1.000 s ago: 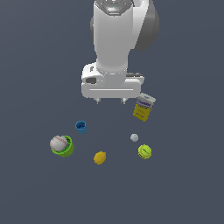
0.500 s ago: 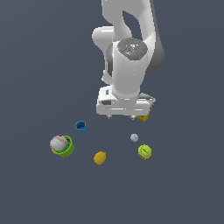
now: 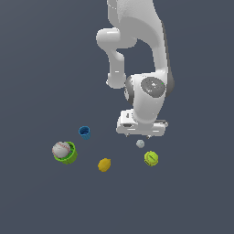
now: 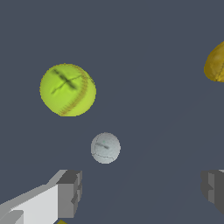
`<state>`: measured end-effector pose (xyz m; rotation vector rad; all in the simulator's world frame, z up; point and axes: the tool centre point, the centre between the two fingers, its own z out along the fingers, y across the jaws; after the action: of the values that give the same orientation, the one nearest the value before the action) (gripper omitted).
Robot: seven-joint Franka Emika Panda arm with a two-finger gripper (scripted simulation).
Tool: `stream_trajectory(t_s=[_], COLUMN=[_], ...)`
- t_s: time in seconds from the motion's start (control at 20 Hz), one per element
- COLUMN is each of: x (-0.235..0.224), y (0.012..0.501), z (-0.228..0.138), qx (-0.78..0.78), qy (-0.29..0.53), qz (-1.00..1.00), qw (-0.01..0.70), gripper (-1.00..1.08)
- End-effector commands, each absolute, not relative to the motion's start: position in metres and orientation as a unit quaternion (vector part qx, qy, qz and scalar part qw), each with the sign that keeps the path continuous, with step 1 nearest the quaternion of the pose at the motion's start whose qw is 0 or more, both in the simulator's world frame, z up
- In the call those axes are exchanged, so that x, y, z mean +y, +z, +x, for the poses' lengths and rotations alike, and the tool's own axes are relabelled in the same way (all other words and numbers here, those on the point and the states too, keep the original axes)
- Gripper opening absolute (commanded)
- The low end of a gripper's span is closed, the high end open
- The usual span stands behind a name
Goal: Pick up a designated object from a clutter of objects.
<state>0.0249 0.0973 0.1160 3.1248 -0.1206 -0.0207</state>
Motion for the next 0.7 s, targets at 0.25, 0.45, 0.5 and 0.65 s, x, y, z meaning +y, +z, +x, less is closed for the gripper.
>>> stream_trajectory(t_s=[0.25,0.45,0.5,0.65], x=[0.121,0.125,0.125,0.125], y=[0.078,0.071,0.071,0.071], z=[0.022,0.021,0.021,0.021], qx=[-0.051,-0.053,-0.053,-0.053], qy=[-0.001,0.000,0.000,-0.001], qz=[0.999,0.999,0.999,0.999], qw=[0.001,0.000,0.000,0.000], gripper=[1.00,1.00,1.00,1.00])
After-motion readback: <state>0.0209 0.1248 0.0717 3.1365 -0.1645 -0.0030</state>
